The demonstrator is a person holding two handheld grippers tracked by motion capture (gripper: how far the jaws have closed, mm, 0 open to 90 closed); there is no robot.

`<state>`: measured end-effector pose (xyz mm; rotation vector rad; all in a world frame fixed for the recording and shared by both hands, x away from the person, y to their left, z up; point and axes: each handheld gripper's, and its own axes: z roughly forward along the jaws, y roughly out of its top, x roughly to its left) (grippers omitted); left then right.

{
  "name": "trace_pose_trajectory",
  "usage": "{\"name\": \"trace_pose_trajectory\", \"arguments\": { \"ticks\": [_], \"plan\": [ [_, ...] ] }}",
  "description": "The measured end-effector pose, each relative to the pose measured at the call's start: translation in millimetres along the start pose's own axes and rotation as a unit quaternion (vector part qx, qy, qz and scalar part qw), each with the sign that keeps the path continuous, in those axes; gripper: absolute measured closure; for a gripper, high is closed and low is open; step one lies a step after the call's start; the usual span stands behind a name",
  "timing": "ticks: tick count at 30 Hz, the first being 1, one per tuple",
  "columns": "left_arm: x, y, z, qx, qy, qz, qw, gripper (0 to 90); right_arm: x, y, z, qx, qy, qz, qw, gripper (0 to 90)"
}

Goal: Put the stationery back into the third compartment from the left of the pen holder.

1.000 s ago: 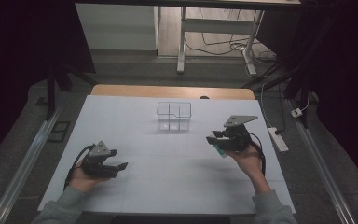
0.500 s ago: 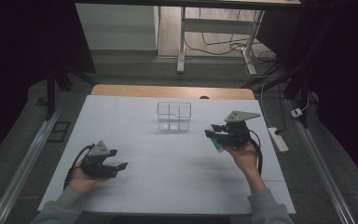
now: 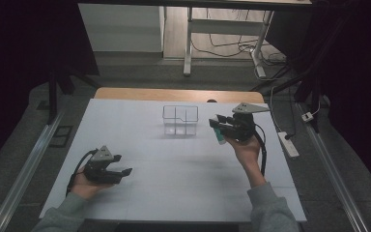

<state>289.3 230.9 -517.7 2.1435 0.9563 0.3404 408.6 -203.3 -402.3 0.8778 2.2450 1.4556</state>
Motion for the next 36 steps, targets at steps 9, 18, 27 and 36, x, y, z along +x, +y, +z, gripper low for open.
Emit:
{"name": "trace_pose_trajectory", "arguments": {
  "ticks": [9, 18, 27, 36],
  "plan": [
    [0.7, -0.1, -0.7, -0.003, -0.003, -0.002, 1.0000, 29.0, -1.3, 13.7, 7.0, -0.010, -0.009, -0.002, 0.9999, 64.2],
    [1.6, -0.5, -0.2, -0.001, -0.005, -0.006, 1.0000, 28.9, -6.8, 22.2, 18.7, -0.024, -0.017, 0.004, 0.9995, 64.1],
    [1.9, -1.2, 0.1, -0.002, -0.005, -0.009, 0.9999, 28.8, -7.8, 28.5, 30.9, -0.035, -0.025, 0.010, 0.9990, 64.1],
    [3.4, -2.1, 0.1, -0.001, -0.006, -0.010, 0.9999, 28.8, -6.0, 35.7, 47.6, -0.038, -0.024, 0.014, 0.9989, 64.1]
  ]
}}
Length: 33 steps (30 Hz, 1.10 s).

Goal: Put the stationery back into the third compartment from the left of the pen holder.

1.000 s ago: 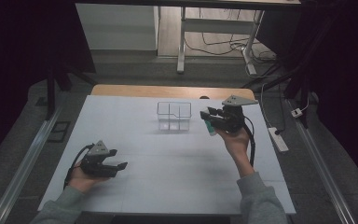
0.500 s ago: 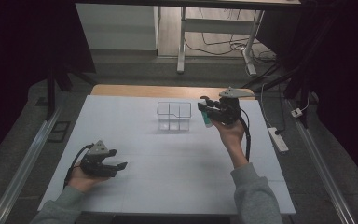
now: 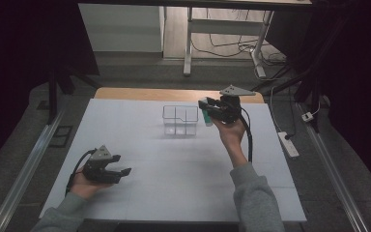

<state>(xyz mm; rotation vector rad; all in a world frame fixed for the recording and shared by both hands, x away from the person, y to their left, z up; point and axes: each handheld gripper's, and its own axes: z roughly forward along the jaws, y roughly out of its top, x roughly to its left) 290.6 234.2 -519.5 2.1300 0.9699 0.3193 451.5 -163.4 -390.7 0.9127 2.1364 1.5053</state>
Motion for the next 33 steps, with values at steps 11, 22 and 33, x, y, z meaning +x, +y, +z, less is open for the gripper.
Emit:
{"name": "trace_pose_trajectory", "arguments": {
  "ticks": [11, 22, 33],
  "plan": [
    [0.9, -0.6, 1.0, 0.004, 0.000, 0.001, 1.0000, 28.8, -2.8, 2.0, 17.0, 0.001, 0.001, 0.003, 1.0000, 64.1],
    [1.3, -0.7, 2.1, 0.006, 0.000, 0.000, 1.0000, 28.7, -7.1, -0.6, 38.7, 0.002, 0.008, 0.011, 0.9999, 64.0],
    [1.5, -1.0, 2.1, 0.005, -0.001, 0.000, 1.0000, 28.6, -11.4, -0.7, 65.3, -0.004, 0.015, 0.020, 0.9997, 64.0]
  ]
}}
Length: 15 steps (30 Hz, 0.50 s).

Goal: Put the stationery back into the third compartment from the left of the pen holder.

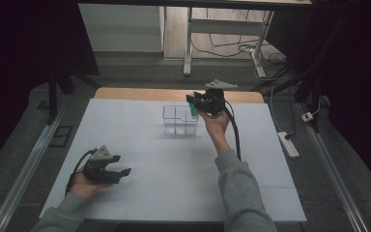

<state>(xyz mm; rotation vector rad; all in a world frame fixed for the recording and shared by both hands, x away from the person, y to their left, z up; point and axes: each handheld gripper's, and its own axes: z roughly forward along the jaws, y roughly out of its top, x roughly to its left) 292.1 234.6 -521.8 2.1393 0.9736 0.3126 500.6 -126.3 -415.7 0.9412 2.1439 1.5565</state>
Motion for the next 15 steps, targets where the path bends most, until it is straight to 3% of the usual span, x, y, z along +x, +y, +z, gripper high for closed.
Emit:
{"name": "trace_pose_trajectory", "arguments": {
  "ticks": [10, 12, 14, 15],
  "plan": [
    [-0.6, 0.0, -0.3, 0.001, 0.000, 0.002, 1.0000, 28.6, -0.1, -1.4, 9.5, 0.004, -0.007, -0.004, 1.0000, 62.5],
    [-0.7, 0.0, -0.7, 0.000, 0.001, 0.002, 1.0000, 28.6, -0.1, -1.8, 9.2, 0.003, -0.011, -0.004, 0.9999, 58.5],
    [-0.8, -0.1, -0.8, -0.002, 0.001, 0.000, 1.0000, 28.6, 0.2, -1.9, 8.5, 0.003, -0.021, -0.002, 0.9998, 45.4],
    [-0.9, -0.1, -0.6, -0.001, 0.001, 0.000, 1.0000, 28.6, 0.5, -1.4, 6.2, 0.012, -0.025, -0.002, 0.9996, 44.5]
  ]
}}
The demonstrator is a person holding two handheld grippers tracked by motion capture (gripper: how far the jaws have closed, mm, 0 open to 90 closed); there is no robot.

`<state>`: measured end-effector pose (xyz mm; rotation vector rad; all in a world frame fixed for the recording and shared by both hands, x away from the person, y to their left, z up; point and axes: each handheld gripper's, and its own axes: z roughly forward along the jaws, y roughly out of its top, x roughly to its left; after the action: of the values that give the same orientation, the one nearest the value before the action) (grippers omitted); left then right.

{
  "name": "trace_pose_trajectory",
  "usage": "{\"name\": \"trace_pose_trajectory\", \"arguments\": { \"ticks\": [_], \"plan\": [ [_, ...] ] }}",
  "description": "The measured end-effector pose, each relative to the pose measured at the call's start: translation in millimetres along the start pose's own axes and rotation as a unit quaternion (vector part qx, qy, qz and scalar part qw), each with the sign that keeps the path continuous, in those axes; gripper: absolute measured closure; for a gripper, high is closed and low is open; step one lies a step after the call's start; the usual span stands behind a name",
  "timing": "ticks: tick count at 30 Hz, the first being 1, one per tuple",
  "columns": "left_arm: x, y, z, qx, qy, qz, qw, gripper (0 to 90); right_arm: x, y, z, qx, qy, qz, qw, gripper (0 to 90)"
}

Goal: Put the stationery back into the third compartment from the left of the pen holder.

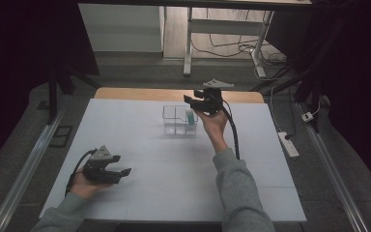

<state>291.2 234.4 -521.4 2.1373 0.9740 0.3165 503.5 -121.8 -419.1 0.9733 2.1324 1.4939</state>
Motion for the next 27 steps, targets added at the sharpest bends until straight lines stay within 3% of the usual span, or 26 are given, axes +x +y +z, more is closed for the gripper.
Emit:
{"name": "trace_pose_trajectory", "arguments": {
  "ticks": [8, 20, 27],
  "plan": [
    [-0.8, 0.3, 0.6, 0.002, 0.002, 0.003, 1.0000, 28.6, -3.7, -3.5, -10.9, 0.023, 0.014, 0.005, 0.9996, 40.9],
    [-0.7, 0.4, 0.7, 0.004, 0.005, 0.002, 1.0000, 28.6, -10.2, -21.9, -37.2, 0.043, 0.032, -0.008, 0.9985, 37.8],
    [-0.5, 0.6, 1.1, 0.004, 0.003, 0.002, 1.0000, 28.6, -7.2, -31.1, -51.2, 0.057, 0.043, -0.016, 0.9974, 37.2]
  ]
}}
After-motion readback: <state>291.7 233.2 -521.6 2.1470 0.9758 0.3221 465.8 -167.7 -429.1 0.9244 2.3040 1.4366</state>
